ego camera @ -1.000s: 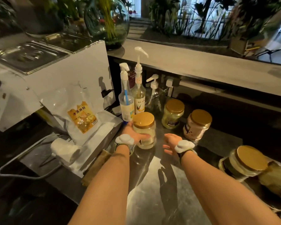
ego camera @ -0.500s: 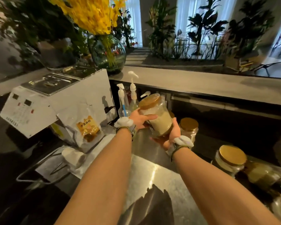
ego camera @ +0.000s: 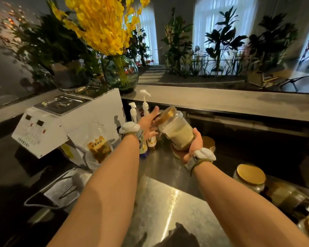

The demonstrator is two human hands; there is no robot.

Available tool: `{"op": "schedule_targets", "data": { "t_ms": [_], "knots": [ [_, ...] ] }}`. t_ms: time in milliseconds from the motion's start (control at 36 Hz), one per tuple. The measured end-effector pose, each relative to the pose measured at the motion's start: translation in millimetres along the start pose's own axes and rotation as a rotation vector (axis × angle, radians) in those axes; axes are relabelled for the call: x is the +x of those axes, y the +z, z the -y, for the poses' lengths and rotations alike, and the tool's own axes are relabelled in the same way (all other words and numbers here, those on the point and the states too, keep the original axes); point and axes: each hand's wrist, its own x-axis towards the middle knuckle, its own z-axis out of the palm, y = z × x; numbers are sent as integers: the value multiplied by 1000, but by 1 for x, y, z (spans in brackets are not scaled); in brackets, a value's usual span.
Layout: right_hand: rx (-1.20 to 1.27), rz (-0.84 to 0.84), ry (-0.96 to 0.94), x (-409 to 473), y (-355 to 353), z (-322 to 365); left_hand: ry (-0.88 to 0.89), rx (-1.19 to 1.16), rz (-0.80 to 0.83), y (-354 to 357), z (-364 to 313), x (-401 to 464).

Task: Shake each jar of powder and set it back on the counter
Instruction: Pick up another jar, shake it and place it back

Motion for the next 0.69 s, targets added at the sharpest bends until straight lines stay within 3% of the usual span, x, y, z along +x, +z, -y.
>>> {"op": "schedule_targets", "data": {
  "t_ms": [194,361,528,694],
  "knots": [
    [-64,6,8,-4,-4,12,-79,357,-65,5,-40,4],
    [-166,28,1,-2,-1,14,-117,586,-12,13,-46,2],
    [-170,44,1,2,-3,17,-80,605,-2,17,-48,4],
    [-152,45,21,5,-9,20,13,660,201,14,-55,0]
  ]
}}
